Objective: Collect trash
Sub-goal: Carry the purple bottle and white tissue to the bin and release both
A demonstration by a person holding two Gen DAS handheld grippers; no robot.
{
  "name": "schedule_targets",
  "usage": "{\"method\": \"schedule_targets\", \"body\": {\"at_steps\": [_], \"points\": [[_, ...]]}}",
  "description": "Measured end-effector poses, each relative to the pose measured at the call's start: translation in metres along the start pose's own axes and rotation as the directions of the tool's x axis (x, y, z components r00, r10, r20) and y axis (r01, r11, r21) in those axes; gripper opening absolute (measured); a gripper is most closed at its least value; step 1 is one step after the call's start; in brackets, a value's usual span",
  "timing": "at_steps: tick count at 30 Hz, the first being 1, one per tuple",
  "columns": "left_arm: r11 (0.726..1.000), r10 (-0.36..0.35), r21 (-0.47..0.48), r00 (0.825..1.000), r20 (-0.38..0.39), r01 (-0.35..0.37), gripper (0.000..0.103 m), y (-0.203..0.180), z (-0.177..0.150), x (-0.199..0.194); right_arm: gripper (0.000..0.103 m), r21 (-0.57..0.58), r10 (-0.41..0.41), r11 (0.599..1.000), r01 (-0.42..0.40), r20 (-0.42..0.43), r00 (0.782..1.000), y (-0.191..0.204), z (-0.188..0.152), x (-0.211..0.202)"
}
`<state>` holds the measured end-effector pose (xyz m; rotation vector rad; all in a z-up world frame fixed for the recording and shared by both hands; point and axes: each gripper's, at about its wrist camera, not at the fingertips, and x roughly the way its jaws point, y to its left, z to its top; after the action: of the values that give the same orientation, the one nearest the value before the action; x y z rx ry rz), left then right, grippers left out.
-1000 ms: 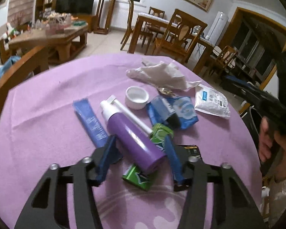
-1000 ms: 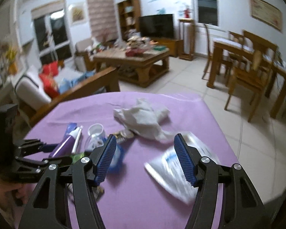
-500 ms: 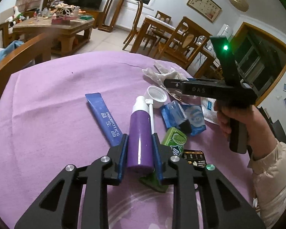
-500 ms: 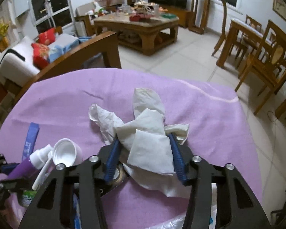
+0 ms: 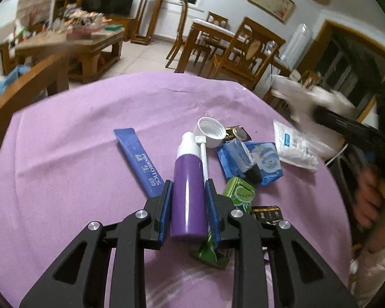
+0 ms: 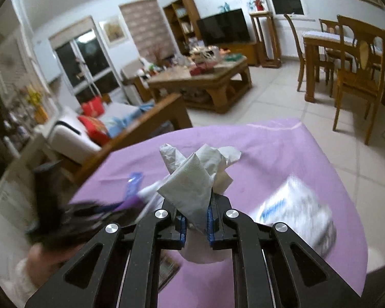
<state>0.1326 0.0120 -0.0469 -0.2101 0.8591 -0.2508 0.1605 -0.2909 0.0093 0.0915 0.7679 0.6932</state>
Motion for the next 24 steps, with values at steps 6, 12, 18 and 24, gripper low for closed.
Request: {"method": "schedule_targets", "body": {"at_steps": [6,12,18,24], "points": [[0.991,0.053,0.127,0.998,-0.027,-0.049,0.025,-0.015,0.010,0.014,0.012,0.067,0.050,0.997,-0.050,0.013,0.999,-0.005,-0.044,-0.055],[0.993,0.032,0.114,0.999,0.022,-0.034,0.024,-0.019,-0.001,-0.002,0.012,0.123,0.053,0.991,-0.058,0.042,0.998,-0.007,-0.070,-0.086],[0.995,-0.042,0.094,0.987,0.156,0.027,0.024,-0.038,-0.008,-0.051,0.012,0.136,0.059,0.988,-0.076,0.125,0.990,-0.007,-0.080,-0.120],[0.987,-0.141,0.111,0.954,0.266,0.115,0.024,-0.081,-0.003,-0.087,0.012,0.154,0.043,0.985,-0.077,0.208,0.977,-0.008,-0.087,-0.158]]}}
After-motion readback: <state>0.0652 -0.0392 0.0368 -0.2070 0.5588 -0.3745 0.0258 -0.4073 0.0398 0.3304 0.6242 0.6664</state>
